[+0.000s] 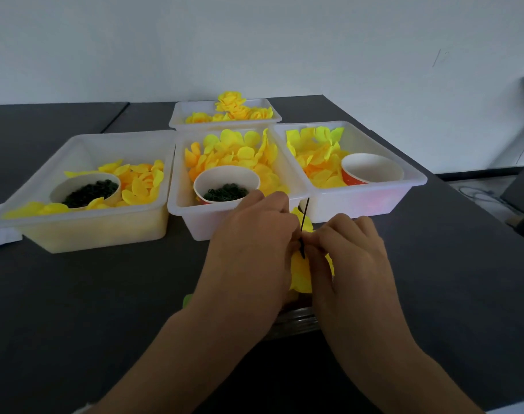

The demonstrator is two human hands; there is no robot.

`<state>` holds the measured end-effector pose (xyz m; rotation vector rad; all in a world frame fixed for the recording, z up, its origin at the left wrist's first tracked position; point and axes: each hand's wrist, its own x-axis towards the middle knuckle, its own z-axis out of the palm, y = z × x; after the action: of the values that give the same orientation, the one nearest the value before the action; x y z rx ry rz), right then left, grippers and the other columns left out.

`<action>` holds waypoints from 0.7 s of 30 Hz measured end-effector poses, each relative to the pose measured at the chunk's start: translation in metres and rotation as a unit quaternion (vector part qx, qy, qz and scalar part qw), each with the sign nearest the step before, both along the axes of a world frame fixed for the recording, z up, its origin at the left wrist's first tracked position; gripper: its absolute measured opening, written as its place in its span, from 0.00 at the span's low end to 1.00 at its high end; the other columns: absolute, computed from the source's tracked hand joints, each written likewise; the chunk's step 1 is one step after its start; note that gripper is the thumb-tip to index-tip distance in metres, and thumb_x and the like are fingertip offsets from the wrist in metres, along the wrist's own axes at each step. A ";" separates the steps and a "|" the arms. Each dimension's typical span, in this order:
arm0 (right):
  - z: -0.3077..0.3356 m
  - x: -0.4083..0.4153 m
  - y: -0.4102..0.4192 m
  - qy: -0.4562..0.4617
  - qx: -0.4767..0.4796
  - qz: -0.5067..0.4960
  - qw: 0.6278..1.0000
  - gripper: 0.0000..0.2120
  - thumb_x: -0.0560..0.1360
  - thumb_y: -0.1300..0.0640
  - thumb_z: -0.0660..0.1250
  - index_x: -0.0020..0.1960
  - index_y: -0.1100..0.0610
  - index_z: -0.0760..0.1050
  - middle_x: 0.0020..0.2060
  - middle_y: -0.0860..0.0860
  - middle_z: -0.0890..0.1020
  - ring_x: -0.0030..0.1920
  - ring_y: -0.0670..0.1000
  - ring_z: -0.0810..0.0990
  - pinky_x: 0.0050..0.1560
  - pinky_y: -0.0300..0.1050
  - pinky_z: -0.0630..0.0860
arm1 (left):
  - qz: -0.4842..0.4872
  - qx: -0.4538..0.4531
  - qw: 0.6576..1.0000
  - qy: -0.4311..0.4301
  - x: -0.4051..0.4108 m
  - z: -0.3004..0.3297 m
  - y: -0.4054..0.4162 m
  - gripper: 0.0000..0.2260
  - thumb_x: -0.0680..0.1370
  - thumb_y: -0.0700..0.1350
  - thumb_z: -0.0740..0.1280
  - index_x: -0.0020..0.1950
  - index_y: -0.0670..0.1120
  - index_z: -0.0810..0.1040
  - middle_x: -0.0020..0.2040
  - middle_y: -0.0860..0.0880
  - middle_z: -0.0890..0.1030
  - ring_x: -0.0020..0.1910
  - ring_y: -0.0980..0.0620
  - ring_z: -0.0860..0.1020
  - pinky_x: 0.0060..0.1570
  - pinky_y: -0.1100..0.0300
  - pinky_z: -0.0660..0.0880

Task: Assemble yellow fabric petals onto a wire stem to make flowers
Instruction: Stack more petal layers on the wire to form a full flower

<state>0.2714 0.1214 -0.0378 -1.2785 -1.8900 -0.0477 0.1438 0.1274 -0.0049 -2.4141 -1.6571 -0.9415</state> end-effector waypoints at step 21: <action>-0.006 0.004 -0.004 -0.016 -0.010 -0.005 1.000 0.07 0.74 0.62 0.63 0.40 0.59 0.78 0.37 0.51 0.76 0.39 0.51 0.69 0.36 0.50 0.68 | -0.065 -0.008 0.997 -0.036 -0.014 -0.020 -0.005 0.14 0.76 0.42 0.55 0.43 0.42 0.80 0.42 0.48 0.75 0.43 0.51 0.69 0.41 0.59 0.67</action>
<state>0.2750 0.1170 -0.0442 -1.3072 -1.9159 -0.0556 0.1300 0.1223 -0.0245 -2.5547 -1.5509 -1.0488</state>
